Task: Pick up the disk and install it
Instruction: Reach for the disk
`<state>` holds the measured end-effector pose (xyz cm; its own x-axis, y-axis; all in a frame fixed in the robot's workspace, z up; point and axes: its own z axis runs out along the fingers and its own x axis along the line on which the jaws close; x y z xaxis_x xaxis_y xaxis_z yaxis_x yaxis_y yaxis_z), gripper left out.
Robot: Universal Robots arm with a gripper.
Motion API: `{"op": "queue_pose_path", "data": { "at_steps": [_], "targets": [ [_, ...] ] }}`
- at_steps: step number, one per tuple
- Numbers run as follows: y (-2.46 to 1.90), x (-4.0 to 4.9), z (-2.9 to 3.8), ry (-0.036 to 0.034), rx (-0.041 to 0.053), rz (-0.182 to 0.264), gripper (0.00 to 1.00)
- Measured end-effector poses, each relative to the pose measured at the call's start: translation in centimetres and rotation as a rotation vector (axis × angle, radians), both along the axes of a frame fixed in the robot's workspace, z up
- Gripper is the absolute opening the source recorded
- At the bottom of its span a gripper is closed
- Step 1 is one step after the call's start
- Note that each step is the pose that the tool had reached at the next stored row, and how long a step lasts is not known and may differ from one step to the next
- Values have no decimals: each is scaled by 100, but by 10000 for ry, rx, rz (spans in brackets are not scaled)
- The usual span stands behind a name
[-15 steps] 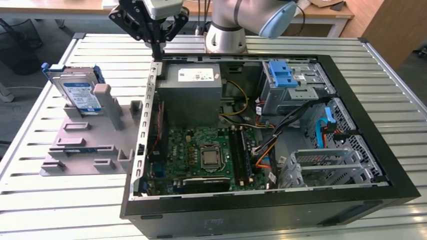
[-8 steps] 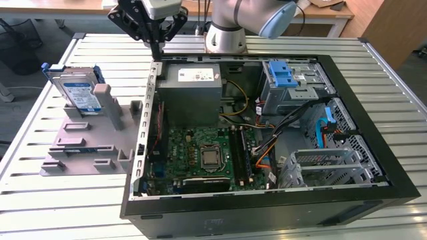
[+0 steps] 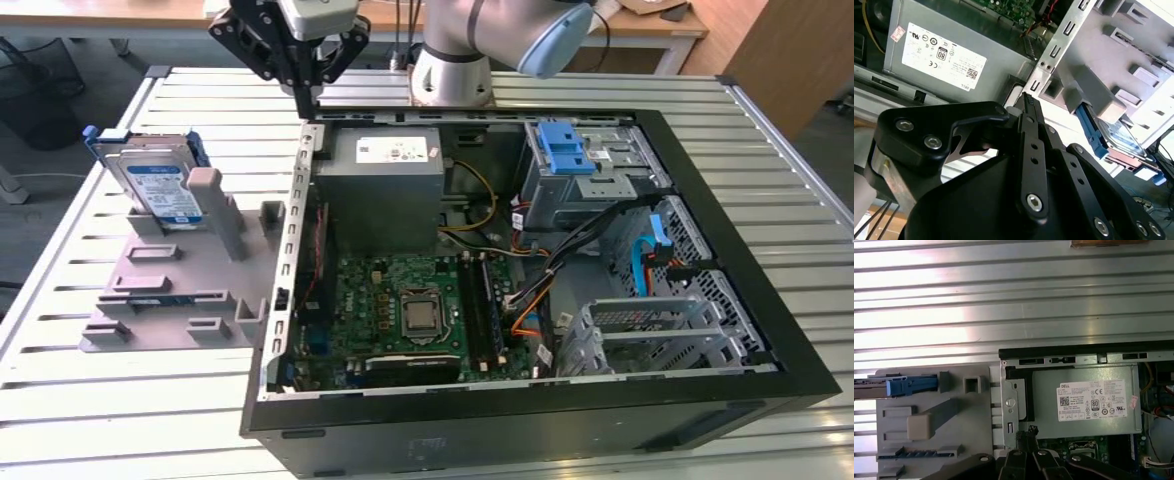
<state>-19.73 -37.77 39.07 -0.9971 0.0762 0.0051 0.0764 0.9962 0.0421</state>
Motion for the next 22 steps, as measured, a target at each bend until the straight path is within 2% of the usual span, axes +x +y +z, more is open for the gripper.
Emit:
{"op": "queue_pose_path", "data": {
  "at_steps": [4, 10, 18, 22],
  "targets": [
    [46, -53, -5, 0, 0, -1, 11],
    [97, -208, -21, -2, -9, -1, 11],
    [103, -215, -21, 0, -10, -1, 11],
    [102, -252, -22, 0, -10, 0, 11]
  ]
}}
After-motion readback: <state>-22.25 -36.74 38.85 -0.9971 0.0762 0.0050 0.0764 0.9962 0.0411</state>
